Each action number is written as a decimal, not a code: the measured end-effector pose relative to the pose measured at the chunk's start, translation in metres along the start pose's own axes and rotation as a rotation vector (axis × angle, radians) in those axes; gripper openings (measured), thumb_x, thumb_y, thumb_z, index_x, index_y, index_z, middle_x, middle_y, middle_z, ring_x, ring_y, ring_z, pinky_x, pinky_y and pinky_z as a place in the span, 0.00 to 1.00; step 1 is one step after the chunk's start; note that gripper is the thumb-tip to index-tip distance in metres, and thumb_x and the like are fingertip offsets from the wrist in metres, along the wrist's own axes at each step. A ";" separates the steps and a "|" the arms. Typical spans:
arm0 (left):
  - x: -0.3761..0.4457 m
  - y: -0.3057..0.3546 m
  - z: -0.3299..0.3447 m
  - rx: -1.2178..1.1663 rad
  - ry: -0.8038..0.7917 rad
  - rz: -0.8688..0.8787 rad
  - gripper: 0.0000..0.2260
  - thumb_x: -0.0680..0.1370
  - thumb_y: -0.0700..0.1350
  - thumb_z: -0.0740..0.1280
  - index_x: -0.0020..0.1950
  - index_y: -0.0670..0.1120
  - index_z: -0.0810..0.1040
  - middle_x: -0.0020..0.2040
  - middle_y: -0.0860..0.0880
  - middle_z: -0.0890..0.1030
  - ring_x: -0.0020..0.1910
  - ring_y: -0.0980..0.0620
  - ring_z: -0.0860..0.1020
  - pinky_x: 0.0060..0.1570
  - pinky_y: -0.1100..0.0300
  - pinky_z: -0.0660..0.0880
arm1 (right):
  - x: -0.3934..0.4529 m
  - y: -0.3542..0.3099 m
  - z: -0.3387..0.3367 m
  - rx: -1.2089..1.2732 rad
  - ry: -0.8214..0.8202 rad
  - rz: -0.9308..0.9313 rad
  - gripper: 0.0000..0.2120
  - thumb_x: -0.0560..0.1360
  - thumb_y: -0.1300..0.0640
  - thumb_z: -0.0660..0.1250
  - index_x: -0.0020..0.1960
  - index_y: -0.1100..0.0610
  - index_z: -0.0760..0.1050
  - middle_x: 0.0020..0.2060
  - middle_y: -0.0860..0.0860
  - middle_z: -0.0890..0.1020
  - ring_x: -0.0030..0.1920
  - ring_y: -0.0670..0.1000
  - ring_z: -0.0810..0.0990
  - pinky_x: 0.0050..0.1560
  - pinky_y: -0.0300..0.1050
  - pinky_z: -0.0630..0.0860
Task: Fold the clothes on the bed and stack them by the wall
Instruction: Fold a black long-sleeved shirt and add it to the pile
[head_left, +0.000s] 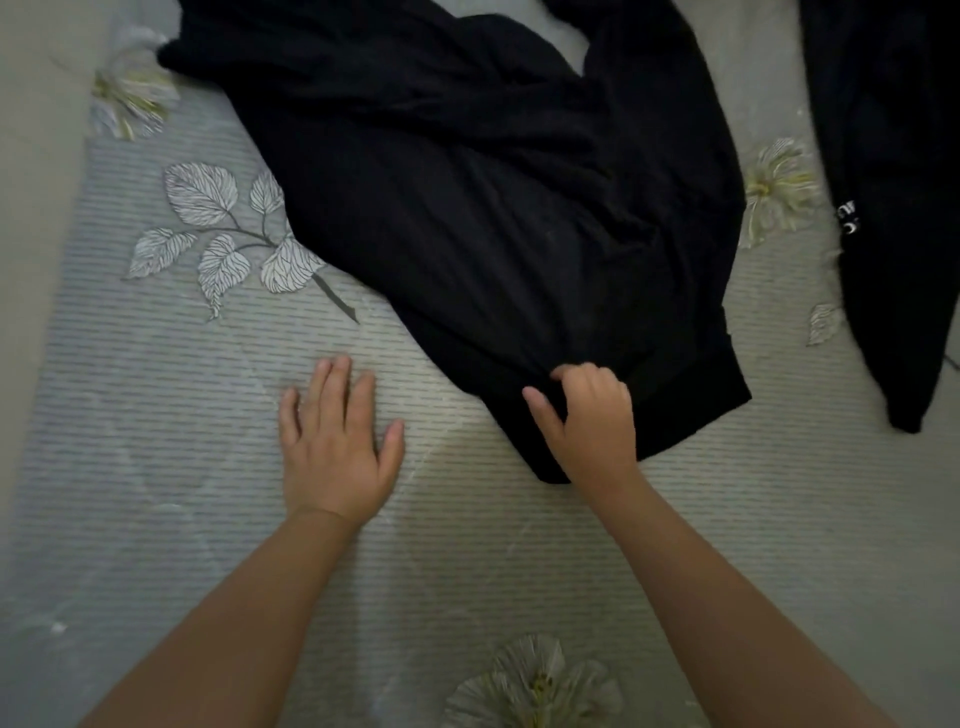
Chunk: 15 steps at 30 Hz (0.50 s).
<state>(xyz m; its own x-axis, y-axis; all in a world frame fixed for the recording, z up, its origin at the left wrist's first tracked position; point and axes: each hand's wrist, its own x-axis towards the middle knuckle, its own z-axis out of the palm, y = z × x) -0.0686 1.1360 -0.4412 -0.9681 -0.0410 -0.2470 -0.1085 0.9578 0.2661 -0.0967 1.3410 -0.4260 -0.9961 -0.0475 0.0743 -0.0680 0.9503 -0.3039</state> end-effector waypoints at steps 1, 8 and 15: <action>0.000 0.000 0.000 0.000 -0.004 0.002 0.29 0.73 0.54 0.51 0.62 0.35 0.73 0.65 0.34 0.71 0.67 0.35 0.67 0.65 0.38 0.57 | -0.008 0.005 -0.005 -0.027 -0.026 -0.031 0.19 0.67 0.48 0.67 0.42 0.65 0.80 0.32 0.57 0.80 0.32 0.58 0.79 0.37 0.49 0.75; -0.002 -0.002 0.004 -0.006 0.027 -0.006 0.33 0.72 0.58 0.47 0.66 0.37 0.70 0.70 0.37 0.66 0.71 0.40 0.61 0.69 0.43 0.48 | -0.024 0.026 -0.019 -0.058 -0.057 -0.106 0.11 0.55 0.70 0.78 0.33 0.61 0.80 0.30 0.54 0.79 0.35 0.54 0.79 0.44 0.42 0.64; -0.023 0.018 -0.010 0.002 0.105 0.345 0.35 0.78 0.62 0.46 0.59 0.33 0.75 0.59 0.33 0.76 0.62 0.36 0.72 0.63 0.39 0.63 | -0.029 0.031 -0.074 -0.015 -0.468 -0.122 0.09 0.79 0.61 0.55 0.51 0.63 0.73 0.42 0.57 0.80 0.45 0.58 0.77 0.41 0.38 0.59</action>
<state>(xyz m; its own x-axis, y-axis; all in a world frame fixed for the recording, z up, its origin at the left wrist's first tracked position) -0.0509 1.1515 -0.4219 -0.9655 0.2563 -0.0458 0.2295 0.9210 0.3149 -0.0654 1.3942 -0.3669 -0.8994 -0.2886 -0.3282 -0.1880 0.9334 -0.3056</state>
